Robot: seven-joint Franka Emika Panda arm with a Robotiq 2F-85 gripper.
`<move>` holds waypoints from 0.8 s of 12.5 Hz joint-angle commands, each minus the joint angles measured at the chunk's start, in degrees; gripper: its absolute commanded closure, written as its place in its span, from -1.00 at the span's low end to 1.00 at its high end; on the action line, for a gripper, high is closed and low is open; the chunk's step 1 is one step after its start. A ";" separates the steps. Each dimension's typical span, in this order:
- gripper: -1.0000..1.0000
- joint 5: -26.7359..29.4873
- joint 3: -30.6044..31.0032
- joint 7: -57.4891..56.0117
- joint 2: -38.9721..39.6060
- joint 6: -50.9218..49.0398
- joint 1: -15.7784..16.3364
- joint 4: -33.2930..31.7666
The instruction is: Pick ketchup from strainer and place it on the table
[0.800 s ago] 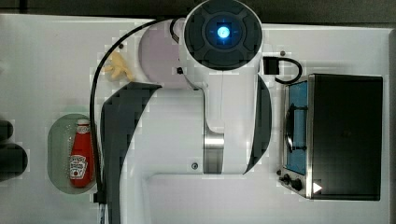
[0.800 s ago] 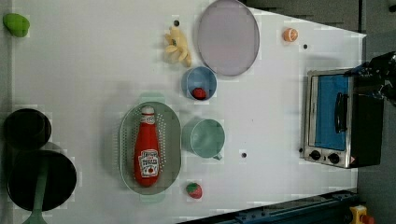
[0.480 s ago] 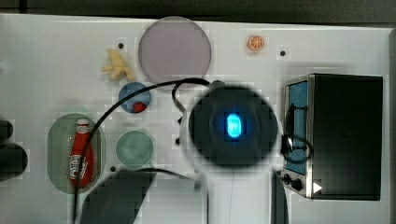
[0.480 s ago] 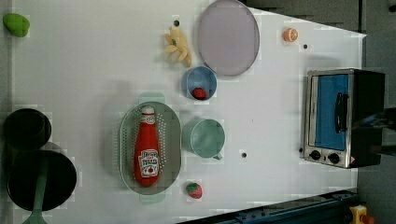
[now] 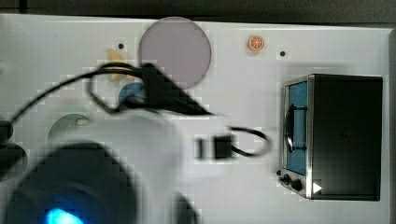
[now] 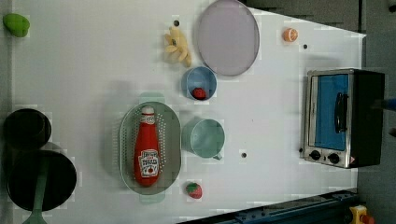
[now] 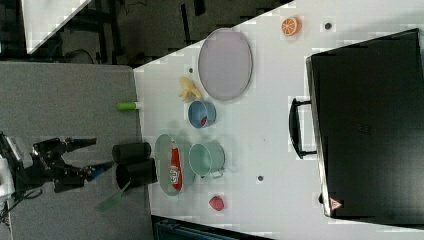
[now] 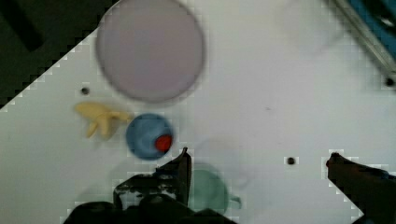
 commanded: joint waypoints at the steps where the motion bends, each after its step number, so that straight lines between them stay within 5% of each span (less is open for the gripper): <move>1: -1.00 0.71 8.31 2.14 6.52 1.00 2.16 -2.42; 10: -1.00 -0.54 28.20 2.21 21.29 16.04 3.72 -5.65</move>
